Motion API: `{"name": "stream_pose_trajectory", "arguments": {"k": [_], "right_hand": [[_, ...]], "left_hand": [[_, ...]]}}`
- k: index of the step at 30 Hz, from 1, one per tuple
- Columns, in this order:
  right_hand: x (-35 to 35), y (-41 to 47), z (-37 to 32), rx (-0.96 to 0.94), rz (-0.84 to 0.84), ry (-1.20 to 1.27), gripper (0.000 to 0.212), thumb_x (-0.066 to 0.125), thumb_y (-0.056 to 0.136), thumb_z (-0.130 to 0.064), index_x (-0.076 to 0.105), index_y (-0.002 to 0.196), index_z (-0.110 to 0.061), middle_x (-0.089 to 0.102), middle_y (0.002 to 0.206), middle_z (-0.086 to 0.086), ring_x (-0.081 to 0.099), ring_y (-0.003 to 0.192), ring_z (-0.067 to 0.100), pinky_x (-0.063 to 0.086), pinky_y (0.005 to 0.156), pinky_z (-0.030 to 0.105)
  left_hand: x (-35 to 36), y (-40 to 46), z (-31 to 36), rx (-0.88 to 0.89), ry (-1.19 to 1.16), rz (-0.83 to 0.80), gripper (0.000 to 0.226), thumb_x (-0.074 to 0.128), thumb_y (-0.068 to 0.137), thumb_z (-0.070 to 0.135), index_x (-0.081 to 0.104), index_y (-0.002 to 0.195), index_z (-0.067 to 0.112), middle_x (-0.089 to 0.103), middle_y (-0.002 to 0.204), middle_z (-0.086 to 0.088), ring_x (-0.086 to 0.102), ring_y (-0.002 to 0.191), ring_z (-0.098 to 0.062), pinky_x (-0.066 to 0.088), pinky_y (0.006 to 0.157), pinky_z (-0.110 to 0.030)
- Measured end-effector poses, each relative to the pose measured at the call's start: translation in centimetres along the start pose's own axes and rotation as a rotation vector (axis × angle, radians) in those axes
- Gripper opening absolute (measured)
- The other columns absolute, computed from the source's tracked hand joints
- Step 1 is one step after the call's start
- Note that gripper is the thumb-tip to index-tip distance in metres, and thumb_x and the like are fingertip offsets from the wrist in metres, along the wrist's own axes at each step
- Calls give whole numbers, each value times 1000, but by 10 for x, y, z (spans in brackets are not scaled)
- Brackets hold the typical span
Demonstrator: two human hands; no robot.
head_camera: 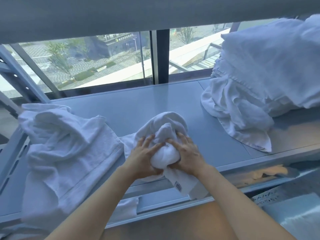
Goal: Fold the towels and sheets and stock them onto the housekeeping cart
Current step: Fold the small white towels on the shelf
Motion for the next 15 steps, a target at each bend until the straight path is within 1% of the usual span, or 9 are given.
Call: {"name": "stream_pose_trajectory", "arguments": {"k": [2,3,5,7,10,13,15], "right_hand": [[4,-3,-4,-4,78,57,83,68,73,-66,47,149,-42,26,163,8,30,144,34,44,104,54],[5,-4,-6,-10,111,96,79,67,74,-63,52,147,-37,31,161,10,34,141,36,44,105,53],[7,-5,-9,-28,164,166,73,75,77,-52,58,143,-27,38,156,16,40,137,40,43,108,51],[5,-6,-10,-28,201,195,71,83,78,-43,60,142,-20,40,155,19,41,135,41,43,109,49],[-7,-5,-15,-30,265,186,70,82,81,-40,58,143,-20,34,159,18,39,137,38,42,109,46],[-28,3,-32,-80,362,146,66,77,81,-39,54,142,-26,32,161,15,40,134,37,43,104,46],[-42,14,-49,-113,408,121,65,78,81,-39,55,140,-29,34,159,12,43,128,34,45,98,43]], "left_hand": [[3,0,8,-8,-11,140,88,67,69,67,43,151,45,29,163,-8,28,146,-41,42,108,-55],[4,0,11,-19,-20,175,83,66,71,65,49,148,40,35,161,-9,34,141,-42,43,106,-54],[6,0,16,-4,-53,233,79,69,72,62,58,143,30,45,154,-13,43,132,-43,46,102,-53],[6,2,18,33,-87,290,75,77,73,53,61,140,23,51,148,-15,51,124,-43,49,98,-54],[-4,5,19,66,-134,358,72,81,75,46,60,140,20,51,150,-14,52,126,-40,47,102,-50],[-28,6,18,119,-162,447,66,73,79,43,60,140,20,49,151,-11,49,133,-37,45,106,-50],[-51,5,11,148,-185,500,65,70,80,41,60,140,18,49,151,-12,47,135,-37,44,108,-50]]}}
Point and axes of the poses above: each hand's wrist, its own y-axis towards the middle knuckle, its own x-axis out of the palm, z = x × y, the point moved 2 cm from there along y, towards the middle knuckle
